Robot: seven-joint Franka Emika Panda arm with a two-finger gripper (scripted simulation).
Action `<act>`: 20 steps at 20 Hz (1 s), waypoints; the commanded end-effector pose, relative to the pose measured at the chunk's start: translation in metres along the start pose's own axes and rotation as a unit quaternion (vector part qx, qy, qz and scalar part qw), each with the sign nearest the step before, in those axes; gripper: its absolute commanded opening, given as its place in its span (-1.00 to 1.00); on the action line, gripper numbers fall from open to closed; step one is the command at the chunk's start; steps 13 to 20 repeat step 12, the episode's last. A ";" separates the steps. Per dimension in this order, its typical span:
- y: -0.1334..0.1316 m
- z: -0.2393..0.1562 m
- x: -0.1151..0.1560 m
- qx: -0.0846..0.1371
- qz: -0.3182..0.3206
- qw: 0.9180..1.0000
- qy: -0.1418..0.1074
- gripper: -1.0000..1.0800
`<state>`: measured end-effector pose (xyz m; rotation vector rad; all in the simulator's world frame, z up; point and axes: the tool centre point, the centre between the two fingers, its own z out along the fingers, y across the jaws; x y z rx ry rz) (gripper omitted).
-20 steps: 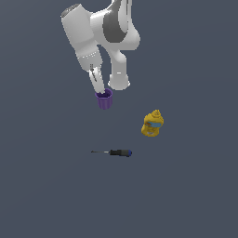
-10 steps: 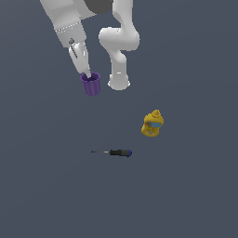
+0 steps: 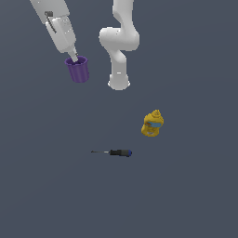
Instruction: Pick up a designated object from a clutter of objects.
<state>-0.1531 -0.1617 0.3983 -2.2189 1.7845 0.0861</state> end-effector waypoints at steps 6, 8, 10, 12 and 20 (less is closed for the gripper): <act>-0.004 -0.025 0.007 0.001 -0.001 1.000 -0.001 -1.00; -0.005 -0.027 0.008 0.001 -0.001 1.000 -0.002 -1.00; -0.005 -0.028 0.008 0.001 -0.001 1.000 -0.002 -1.00; -0.005 -0.027 0.008 0.001 -0.001 1.000 -0.002 -1.00; -0.005 -0.027 0.008 0.001 -0.001 1.000 -0.002 -1.00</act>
